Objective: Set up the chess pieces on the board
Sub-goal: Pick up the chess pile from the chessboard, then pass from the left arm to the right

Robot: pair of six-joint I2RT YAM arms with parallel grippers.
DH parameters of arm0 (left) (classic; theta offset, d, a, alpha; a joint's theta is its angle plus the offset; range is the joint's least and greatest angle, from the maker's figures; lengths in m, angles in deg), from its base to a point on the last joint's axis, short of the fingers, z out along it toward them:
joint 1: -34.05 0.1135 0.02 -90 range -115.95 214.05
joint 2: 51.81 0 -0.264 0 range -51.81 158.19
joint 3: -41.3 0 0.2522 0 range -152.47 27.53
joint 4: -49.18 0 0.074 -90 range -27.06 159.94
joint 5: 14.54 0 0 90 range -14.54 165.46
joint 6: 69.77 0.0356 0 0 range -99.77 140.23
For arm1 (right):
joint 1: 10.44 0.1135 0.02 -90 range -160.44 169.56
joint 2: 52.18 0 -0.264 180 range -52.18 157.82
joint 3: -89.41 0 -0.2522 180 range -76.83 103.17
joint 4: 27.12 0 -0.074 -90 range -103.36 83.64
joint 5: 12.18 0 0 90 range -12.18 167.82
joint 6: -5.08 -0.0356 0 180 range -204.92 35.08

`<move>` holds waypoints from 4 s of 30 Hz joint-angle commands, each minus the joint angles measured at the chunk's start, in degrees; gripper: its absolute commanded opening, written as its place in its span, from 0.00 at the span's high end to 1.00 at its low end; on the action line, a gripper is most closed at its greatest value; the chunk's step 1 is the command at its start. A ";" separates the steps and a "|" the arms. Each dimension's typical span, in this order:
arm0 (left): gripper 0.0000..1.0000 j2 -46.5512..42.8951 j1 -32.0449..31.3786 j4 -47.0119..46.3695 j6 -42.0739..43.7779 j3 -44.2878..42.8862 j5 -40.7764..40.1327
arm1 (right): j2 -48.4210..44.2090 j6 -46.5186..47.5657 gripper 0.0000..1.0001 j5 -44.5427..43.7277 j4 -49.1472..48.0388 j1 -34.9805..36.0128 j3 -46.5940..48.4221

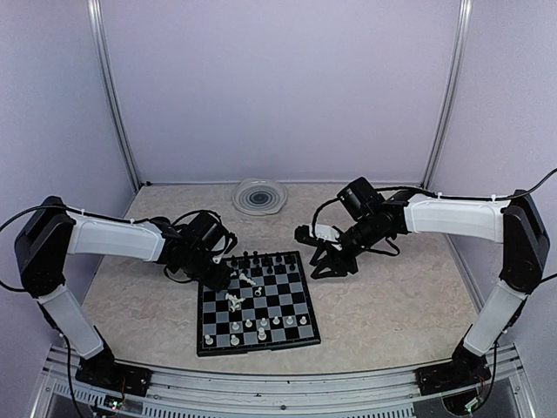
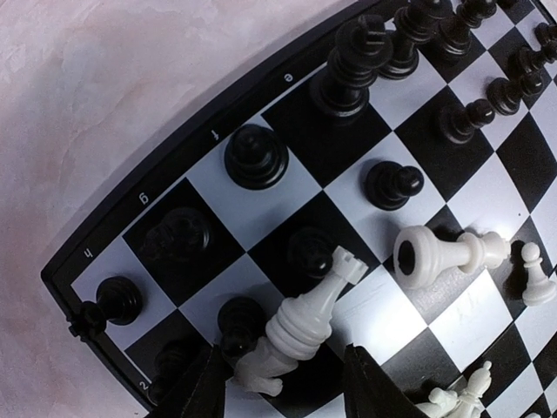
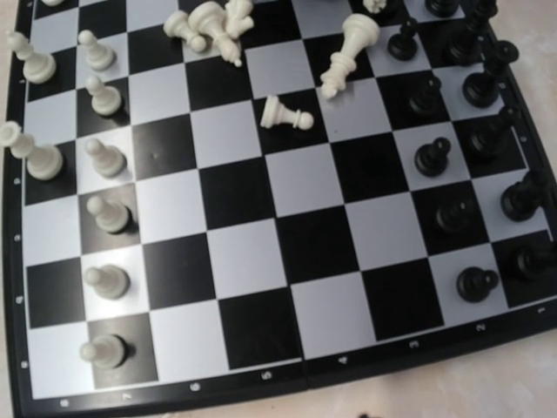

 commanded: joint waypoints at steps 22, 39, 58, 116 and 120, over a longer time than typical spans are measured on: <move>0.80 0.85 -3.19 3.92 0.55 -0.57 -0.37 | 1.70 0.66 0.61 1.88 1.41 -0.17 1.09; 0.95 -5.30 -3.42 3.88 2.34 1.15 -0.79 | 3.03 -2.63 0.64 5.79 3.26 0.54 5.90; 0.94 -16.86 -3.35 -3.78 2.95 4.99 11.55 | 28.48 -23.81 0.60 29.41 8.02 1.02 35.67; 0.93 -15.76 -3.42 -3.93 3.65 5.18 15.48 | 34.98 -26.12 1.00 30.39 6.71 1.64 42.83; 0.93 -16.08 -3.42 -4.04 3.63 5.22 16.11 | 30.60 -24.01 0.99 28.00 7.00 -0.54 40.22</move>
